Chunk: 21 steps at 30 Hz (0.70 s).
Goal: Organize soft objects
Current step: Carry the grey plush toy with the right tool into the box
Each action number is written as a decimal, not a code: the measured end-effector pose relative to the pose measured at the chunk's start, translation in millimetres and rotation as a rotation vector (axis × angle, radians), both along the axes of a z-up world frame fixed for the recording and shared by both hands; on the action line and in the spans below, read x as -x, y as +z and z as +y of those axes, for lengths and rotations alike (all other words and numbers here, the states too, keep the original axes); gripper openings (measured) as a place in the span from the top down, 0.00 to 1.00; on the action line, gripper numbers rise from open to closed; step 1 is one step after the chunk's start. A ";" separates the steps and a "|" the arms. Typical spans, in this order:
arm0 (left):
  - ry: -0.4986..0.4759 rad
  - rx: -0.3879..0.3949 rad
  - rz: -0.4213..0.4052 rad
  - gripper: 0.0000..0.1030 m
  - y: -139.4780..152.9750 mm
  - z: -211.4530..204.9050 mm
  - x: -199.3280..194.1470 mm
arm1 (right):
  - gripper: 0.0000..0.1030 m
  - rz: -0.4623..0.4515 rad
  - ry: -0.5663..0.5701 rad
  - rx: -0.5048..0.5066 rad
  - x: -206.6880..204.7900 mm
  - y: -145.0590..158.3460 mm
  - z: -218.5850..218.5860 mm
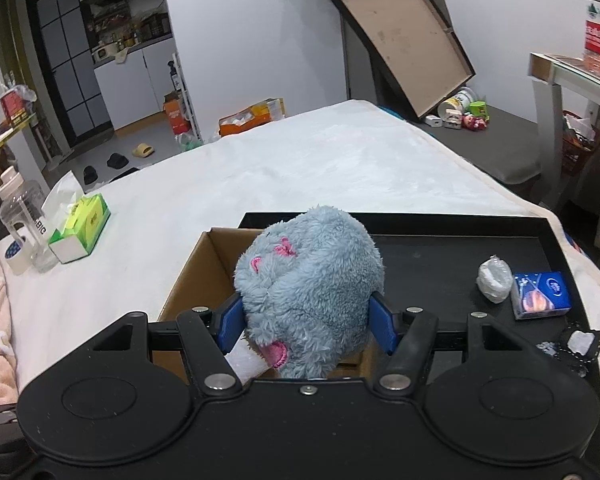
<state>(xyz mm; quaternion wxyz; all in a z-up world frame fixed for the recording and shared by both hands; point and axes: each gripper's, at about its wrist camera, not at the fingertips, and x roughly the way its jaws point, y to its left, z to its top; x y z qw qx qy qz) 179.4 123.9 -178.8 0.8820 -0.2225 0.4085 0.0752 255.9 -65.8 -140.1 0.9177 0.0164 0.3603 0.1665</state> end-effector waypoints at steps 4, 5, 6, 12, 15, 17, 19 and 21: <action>-0.014 0.020 -0.016 0.85 -2.7 1.5 0.0 | 0.40 0.010 0.016 0.014 -1.5 -5.4 9.4; -0.016 0.024 -0.017 0.85 -3.4 1.5 -0.1 | 0.40 0.012 0.020 0.020 -2.6 -7.1 11.7; -0.017 0.027 -0.016 0.86 -4.2 1.5 -0.4 | 0.40 0.013 0.021 0.024 -3.2 -8.5 13.4; -0.015 0.038 -0.011 0.86 -5.0 2.7 -2.2 | 0.40 0.026 0.023 0.040 -11.8 -18.2 20.4; -0.014 0.040 -0.007 0.86 -5.4 3.7 -3.4 | 0.40 0.033 0.024 0.040 -15.2 -21.9 21.8; -0.014 0.041 -0.006 0.86 -5.9 3.5 -3.7 | 0.40 0.036 0.021 0.033 -17.5 -23.5 22.2; -0.013 0.041 -0.004 0.86 -6.3 3.8 -4.0 | 0.39 0.041 0.019 0.032 -19.7 -25.6 23.2; -0.012 0.040 -0.002 0.86 -6.3 3.6 -4.4 | 0.36 0.055 0.016 0.035 -22.4 -29.0 24.4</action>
